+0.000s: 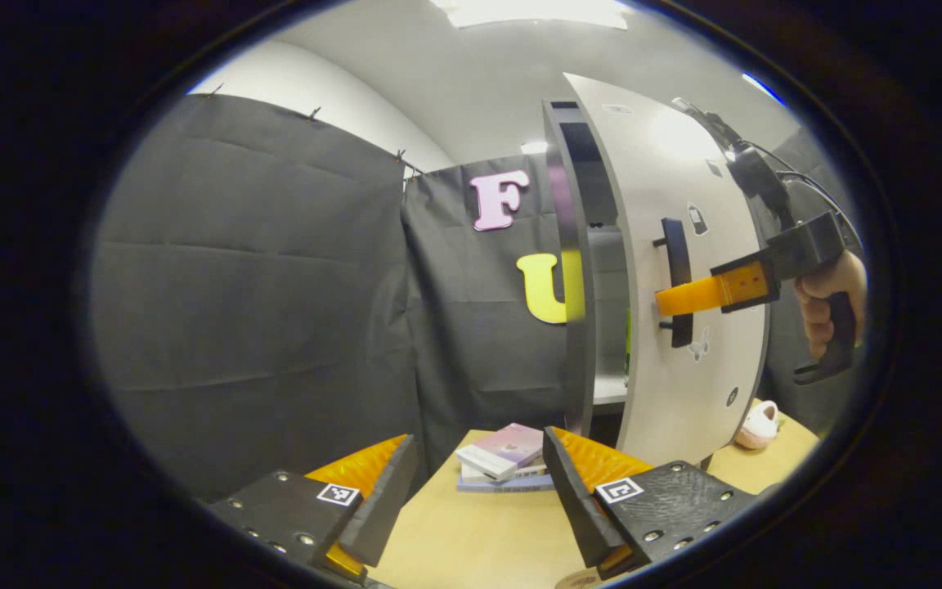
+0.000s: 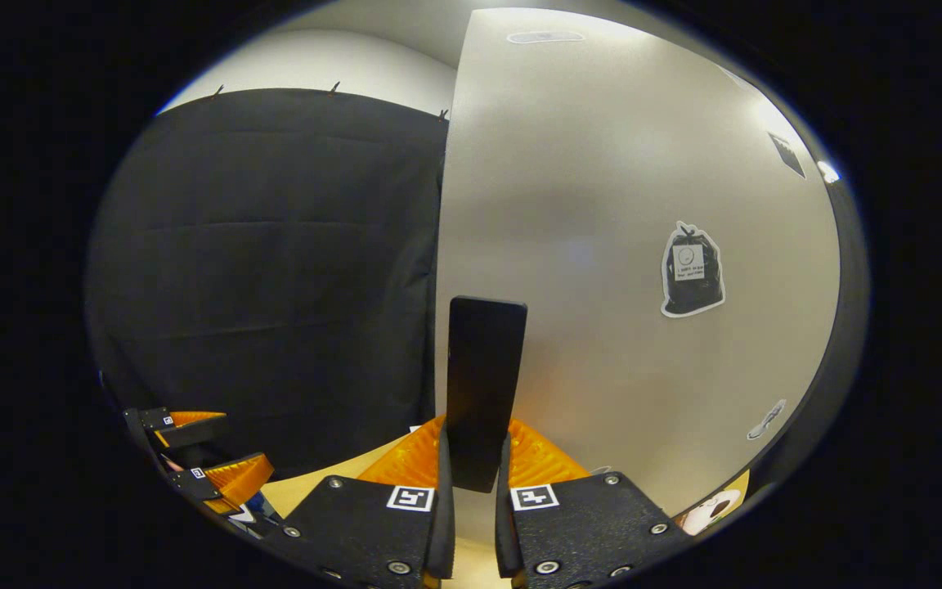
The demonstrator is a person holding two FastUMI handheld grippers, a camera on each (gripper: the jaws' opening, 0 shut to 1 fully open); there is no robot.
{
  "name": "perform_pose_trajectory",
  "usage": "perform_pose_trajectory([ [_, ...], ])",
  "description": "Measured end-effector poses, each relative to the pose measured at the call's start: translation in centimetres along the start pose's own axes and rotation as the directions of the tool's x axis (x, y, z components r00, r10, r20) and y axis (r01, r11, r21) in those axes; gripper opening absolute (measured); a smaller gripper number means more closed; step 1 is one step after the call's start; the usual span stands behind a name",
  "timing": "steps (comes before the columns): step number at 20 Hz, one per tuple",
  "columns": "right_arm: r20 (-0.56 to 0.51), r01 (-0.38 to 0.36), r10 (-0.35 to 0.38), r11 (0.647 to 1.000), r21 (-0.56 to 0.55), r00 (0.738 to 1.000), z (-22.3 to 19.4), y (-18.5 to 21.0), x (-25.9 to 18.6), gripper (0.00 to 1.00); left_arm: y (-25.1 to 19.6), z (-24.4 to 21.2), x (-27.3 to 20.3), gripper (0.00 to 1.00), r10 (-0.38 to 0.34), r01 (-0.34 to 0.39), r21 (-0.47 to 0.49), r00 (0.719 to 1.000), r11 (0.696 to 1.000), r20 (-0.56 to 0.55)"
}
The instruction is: Open the cabinet door with the right hand, grasp the bottle in the cabinet with the left hand and place it on the coaster, then close the cabinet door with the right hand.
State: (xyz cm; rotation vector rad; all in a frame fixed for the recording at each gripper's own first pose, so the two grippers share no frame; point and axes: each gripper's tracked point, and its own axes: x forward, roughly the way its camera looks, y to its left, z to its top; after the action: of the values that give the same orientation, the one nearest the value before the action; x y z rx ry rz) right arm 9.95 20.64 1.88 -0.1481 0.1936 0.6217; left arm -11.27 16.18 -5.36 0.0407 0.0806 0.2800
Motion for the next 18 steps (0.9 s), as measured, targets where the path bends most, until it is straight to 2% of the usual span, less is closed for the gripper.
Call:
perform_pose_trajectory([
  [1,0.0,-0.016,0.016,1.0,-0.001,1.0,0.0,0.0,-0.2,0.2,-0.3,0.5,-0.5,0.94,0.007,-0.007,0.001,1.0,1.0,0.007],
  [3,0.002,-0.053,0.053,0.999,-0.007,0.999,-0.1,0.0,-0.5,0.2,-1.1,1.4,-1.7,0.95,0.018,-0.018,0.01,1.0,1.0,0.014],
  [4,0.001,-0.072,0.072,0.997,-0.011,0.997,-0.2,0.0,-0.7,0.2,-1.6,1.5,-2.1,0.89,0.023,-0.023,0.018,1.0,1.0,0.016],
  [5,0.0,-0.092,0.092,0.996,-0.014,0.996,-0.3,0.0,-0.9,0.2,-2.2,1.9,-2.7,0.88,0.025,-0.025,0.024,1.0,0.999,0.018],
  [6,-0.001,-0.11,0.11,0.994,-0.018,0.994,-0.3,0.0,-1.1,0.2,-2.9,2.2,-3.2,0.94,0.025,-0.026,0.028,0.999,0.999,0.022],
  [7,-0.002,-0.128,0.128,0.992,-0.021,0.992,-0.4,0.0,-1.3,0.2,-3.5,2.6,-3.7,0.94,0.027,-0.028,0.032,0.999,0.999,0.025],
  [8,-0.004,-0.146,0.146,0.989,-0.024,0.989,-0.5,-0.1,-1.5,0.2,-4.0,2.8,-4.1,0.82,0.031,-0.032,0.033,0.999,0.999,0.026],
  [9,-0.007,-0.164,0.164,0.986,-0.025,0.986,-0.5,-0.1,-1.6,0.2,-4.6,3.2,-4.4,0.89,0.032,-0.033,0.031,0.999,0.999,0.03],
  [10,-0.008,-0.178,0.178,0.984,-0.028,0.984,-0.6,-0.2,-1.8,0.2,-5.3,3.3,-4.8,0.89,0.032,-0.033,0.028,0.999,0.999,0.033],
  [11,-0.009,-0.193,0.193,0.981,-0.029,0.981,-0.6,-0.3,-2.0,0.2,-6.0,3.6,-5.3,0.82,0.032,-0.033,0.027,0.999,0.999,0.038],
  [13,-0.011,-0.222,0.221,0.975,-0.03,0.975,-0.8,-0.4,-2.4,0.2,-7.1,3.9,-6.1,0.82,0.033,-0.035,0.035,0.999,0.999,0.038],
  [14,-0.014,-0.236,0.236,0.971,-0.035,0.972,-0.9,-0.5,-2.6,0.2,-7.7,3.8,-6.3,0.89,0.036,-0.037,0.037,0.999,0.999,0.036],
  [17,-0.023,-0.266,0.265,0.963,-0.038,0.964,-1.1,-0.8,-3.2,0.2,-9.0,3.9,-7.3,0.93,0.04,-0.041,0.026,0.998,0.999,0.039],
  [18,-0.023,-0.272,0.271,0.962,-0.039,0.962,-1.2,-0.9,-3.5,0.2,-9.5,4.0,-7.7,0.89,0.04,-0.041,0.025,0.998,0.999,0.04],
])
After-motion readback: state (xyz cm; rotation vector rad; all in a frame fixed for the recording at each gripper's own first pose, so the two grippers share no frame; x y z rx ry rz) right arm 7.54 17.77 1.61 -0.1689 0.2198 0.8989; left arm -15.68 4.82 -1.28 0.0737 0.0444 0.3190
